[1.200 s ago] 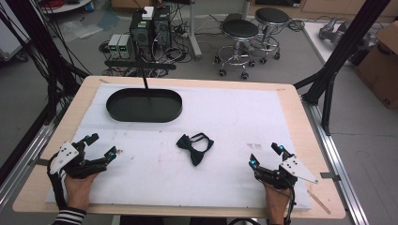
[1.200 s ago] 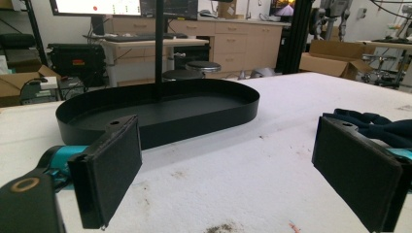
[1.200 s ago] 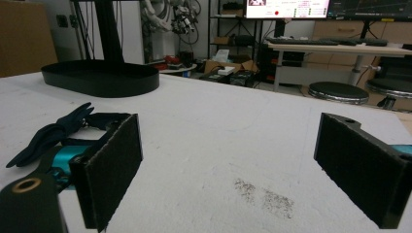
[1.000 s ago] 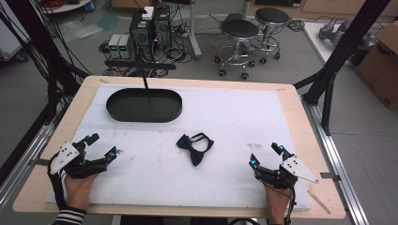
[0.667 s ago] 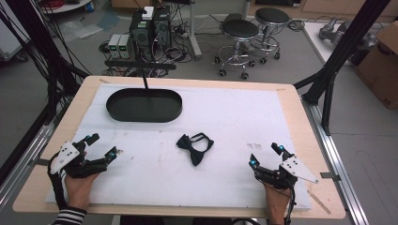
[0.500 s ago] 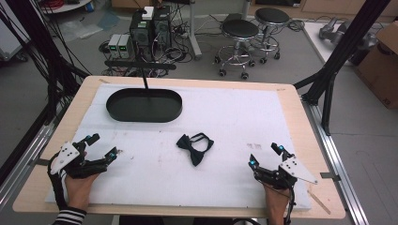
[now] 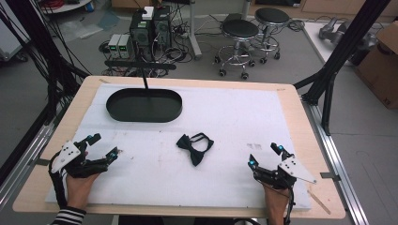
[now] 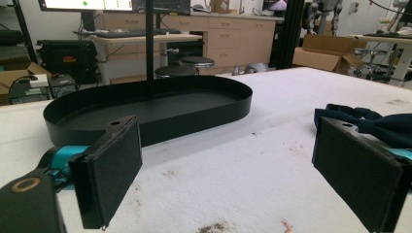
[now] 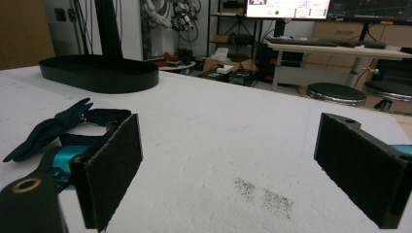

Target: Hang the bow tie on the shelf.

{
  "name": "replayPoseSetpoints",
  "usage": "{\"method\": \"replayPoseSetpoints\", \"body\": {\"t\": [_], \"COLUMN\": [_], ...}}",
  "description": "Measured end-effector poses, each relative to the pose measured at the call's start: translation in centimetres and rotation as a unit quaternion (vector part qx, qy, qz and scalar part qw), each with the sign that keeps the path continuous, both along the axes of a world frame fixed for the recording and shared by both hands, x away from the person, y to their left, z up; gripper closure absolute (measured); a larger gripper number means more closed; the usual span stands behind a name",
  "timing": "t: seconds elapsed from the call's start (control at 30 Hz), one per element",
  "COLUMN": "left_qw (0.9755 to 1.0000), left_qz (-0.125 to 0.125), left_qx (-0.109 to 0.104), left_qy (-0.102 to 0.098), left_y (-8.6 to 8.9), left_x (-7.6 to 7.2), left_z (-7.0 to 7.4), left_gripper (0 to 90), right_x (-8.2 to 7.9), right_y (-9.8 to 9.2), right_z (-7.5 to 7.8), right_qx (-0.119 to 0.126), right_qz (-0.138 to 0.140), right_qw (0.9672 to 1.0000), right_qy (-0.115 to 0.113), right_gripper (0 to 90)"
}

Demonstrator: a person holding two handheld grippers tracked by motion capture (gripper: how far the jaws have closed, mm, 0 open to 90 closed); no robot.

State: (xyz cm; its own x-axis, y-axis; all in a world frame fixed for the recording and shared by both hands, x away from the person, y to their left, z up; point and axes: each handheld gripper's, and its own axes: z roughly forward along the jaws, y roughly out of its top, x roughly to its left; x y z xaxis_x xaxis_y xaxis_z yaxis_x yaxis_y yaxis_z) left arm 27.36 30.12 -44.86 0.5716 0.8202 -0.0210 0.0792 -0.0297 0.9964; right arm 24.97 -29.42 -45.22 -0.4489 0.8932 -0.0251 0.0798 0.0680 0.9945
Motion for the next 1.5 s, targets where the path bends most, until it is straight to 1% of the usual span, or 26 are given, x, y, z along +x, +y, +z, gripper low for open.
{"method": "replayPoseSetpoints", "body": {"t": [0.03, 0.07, 0.17, 0.23, 0.27, 0.3, 0.33, 0.4, 0.57, 0.63, 0.73, 0.77, 0.83, 0.9, 0.97, 1.0, 1.03, 1.1, 1.13, 1.17, 1.27, 1.37, 1.4, 1.43, 1.47, 1.5], "left_qw": [0.9999, 0.9999, 0.9998, 0.9995, 0.9995, 0.9994, 0.9994, 0.999, 0.9985, 0.9976, 0.9969, 0.9943, 0.9904, 0.9888, 0.9861, 0.9853, 0.9853, 0.9829, 0.9829, 0.9815, 0.9797, 0.9763, 0.9763, 0.9722, 0.9722, 0.9678], "left_qz": [-0.005, -0.005, -0.018, -0.027, -0.027, -0.033, -0.033, -0.04, -0.045, -0.058, -0.069, -0.092, -0.117, -0.126, -0.141, -0.144, -0.144, -0.153, -0.153, -0.155, -0.157, -0.159, -0.159, -0.162, -0.162, -0.168], "left_qx": [0.012, 0.012, -0.003, -0.004, -0.004, 0.001, 0.001, -0.011, -0.02, -0.025, -0.022, -0.026, -0.031, -0.011, 0.004, 0.013, 0.013, 0.039, 0.039, 0.06, 0.081, 0.096, 0.096, 0.113, 0.113, 0.128], "left_qy": [0.005, 0.005, 0.01, 0.012, 0.012, 0.011, 0.011, 0.015, 0.022, 0.026, 0.029, 0.046, 0.067, 0.078, 0.088, 0.091, 0.091, 0.095, 0.095, 0.095, 0.095, 0.111, 0.111, 0.126, 0.126, 0.137], "left_y": [-0.2, -0.2, -0.4, -0.8, -0.8, -1.0, -1.0, -1.3, -2.0, -2.7, -3.3, -4.1, -4.9, -5.8, -6.7, -7.1, -7.1, -8.3, -8.3, -9.2, -10.3, -11.5, -11.5, -12.2, -12.2, -13.0], "left_x": [0.1, 0.1, 0.3, 0.6, 0.6, 0.8, 0.8, 1.2, 1.7, 2.2, 2.6, 3.1, 3.6, 4.0, 4.4, 4.6, 4.6, 5.1, 5.1, 5.4, 5.8, 6.4, 6.4, 6.9, 6.9, 7.4], "left_z": [0.4, 0.4, 1.1, 2.0, 2.0, 2.7, 2.7, 3.6, 4.8, 5.7, 6.4, 7.1, 7.6, 8.1, 8.4, 8.6, 8.6, 9.0, 9.0, 9.3, 9.7, 9.9, 9.9, 10.0, 10.0, 9.9], "left_gripper": [11.3, 11.3, 11.3, 11.3, 11.2, 11.3, 11.2, 11.2, 11.2, 11.2, 11.2, 11.1, 11.1, 11.1, 11.1, 11.1, 11.1, 11.1, 11.1, 11.1, 11.1, 11.1, 11.1, 11.1, 11.1, 11.1], "right_x": [0.1, 0.1, 0.1, 0.0, 0.0, 0.0, 0.0, 0.0, 0.1, 0.0, 0.0, 0.1, 0.1, 0.1, 0.0, 0.0, 0.0, 0.0, 0.0, 0.0, 0.0, 0.0, 0.0, 0.0, 0.0, 0.0], "right_y": [-0.1, -0.1, -0.1, 0.0, 0.0, 0.0, 0.0, 0.0, -0.1, 0.0, 0.0, -0.1, -0.1, -0.1, -0.1, -0.1, -0.1, -0.1, -0.1, -0.1, -0.1, -0.1, -0.1, -0.1, -0.1, -0.1], "right_z": [0.0, 0.0, 0.0, 0.0, 0.0, 0.0, 0.0, 0.0, 0.0, 0.0, 0.0, 0.0, 0.0, 0.0, 0.0, 0.0, 0.0, 0.0, 0.0, 0.0, 0.0, 0.0, 0.0, 0.0, 0.0, 0.0], "right_qx": [-0.001, -0.001, -0.001, 0.0, 0.0, 0.0, 0.001, 0.001, -0.002, 0.001, 0.001, -0.002, -0.001, 0.0, 0.0, 0.001, 0.0, 0.002, 0.002, 0.002, 0.003, 0.004, 0.004, 0.004, 0.005, 0.006], "right_qz": [0.001, 0.001, 0.001, 0.001, 0.001, 0.001, 0.001, 0.001, 0.001, 0.001, 0.001, 0.001, 0.001, 0.001, 0.001, 0.001, 0.001, 0.001, 0.001, 0.001, 0.001, 0.001, 0.002, 0.002, 0.002, 0.002], "right_qw": [1.0, 1.0, 1.0, 1.0, 1.0, 1.0, 1.0, 1.0, 1.0, 1.0, 1.0, 1.0, 1.0, 1.0, 1.0, 1.0, 1.0, 1.0, 1.0, 1.0, 1.0, 1.0, 1.0, 1.0, 1.0, 1.0], "right_qy": [-0.003, -0.003, -0.002, 0.001, 0.001, 0.001, 0.001, 0.001, -0.003, 0.001, 0.001, -0.003, -0.003, -0.003, -0.001, -0.001, -0.002, 0.0, -0.001, -0.001, 0.0, 0.001, 0.001, 0.001, 0.001, 0.002], "right_gripper": [9.3, 9.3, 9.3, 9.3, 9.3, 9.3, 9.3, 9.4, 9.4, 9.3, 9.4, 9.3, 9.4, 9.3, 9.3, 9.3, 9.4, 9.4, 9.4, 9.3, 9.4, 9.4, 9.3, 9.4, 9.3, 9.3]}}
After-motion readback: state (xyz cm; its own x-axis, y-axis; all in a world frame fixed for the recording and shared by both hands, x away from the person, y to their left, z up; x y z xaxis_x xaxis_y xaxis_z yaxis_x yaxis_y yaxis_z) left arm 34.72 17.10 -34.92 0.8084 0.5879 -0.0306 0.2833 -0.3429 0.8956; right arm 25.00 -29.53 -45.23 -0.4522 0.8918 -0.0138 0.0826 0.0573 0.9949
